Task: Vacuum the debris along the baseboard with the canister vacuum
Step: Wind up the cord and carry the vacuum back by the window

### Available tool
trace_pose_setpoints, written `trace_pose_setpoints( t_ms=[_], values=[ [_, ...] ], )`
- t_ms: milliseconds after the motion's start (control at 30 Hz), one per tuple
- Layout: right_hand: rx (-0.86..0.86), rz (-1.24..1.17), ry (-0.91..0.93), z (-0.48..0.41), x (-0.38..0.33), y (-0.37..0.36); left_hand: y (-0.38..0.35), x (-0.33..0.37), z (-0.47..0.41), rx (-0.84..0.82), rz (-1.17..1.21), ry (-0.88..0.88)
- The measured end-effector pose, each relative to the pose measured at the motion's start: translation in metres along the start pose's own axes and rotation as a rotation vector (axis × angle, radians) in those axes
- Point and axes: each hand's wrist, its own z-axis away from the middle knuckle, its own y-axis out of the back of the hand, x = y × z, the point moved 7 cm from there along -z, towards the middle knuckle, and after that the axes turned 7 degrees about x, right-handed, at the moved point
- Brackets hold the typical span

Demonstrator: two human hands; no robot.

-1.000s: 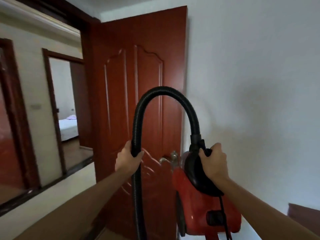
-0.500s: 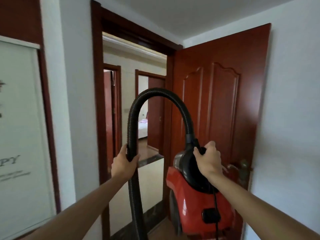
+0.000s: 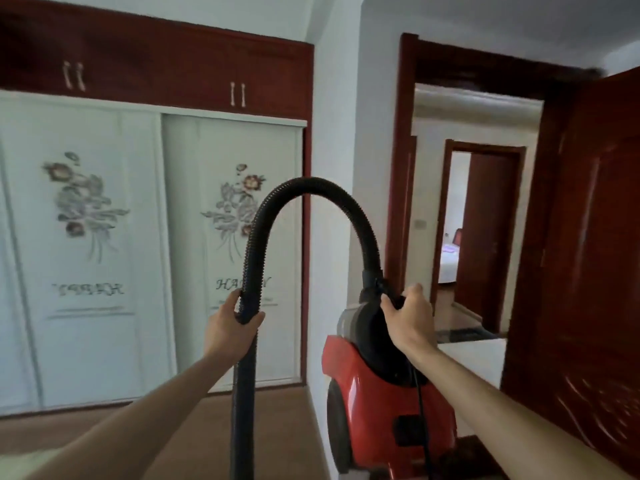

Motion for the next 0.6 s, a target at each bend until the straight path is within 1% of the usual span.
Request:
trace_pose_setpoints(
  t_ms=[133,233,367,600],
  values=[
    [-0.130,-0.100,0.028,0.012,-0.044,-0.076,0.062,-0.044,-0.022,0.106,-0.060,0.051],
    [-0.237,-0.188,0.050,0.013,-0.066,-0.132,0.091,-0.074,-0.043,0.172,-0.108,0.100],
    [-0.348,-0.259,0.086,0.008,-0.088,-0.200,0.103,-0.108,-0.068,0.255,-0.157,0.146],
    [-0.483,-0.308,0.185,-0.003,-0.118,-0.303,0.112,-0.141,-0.101,0.400,-0.194,0.232]
  ],
)
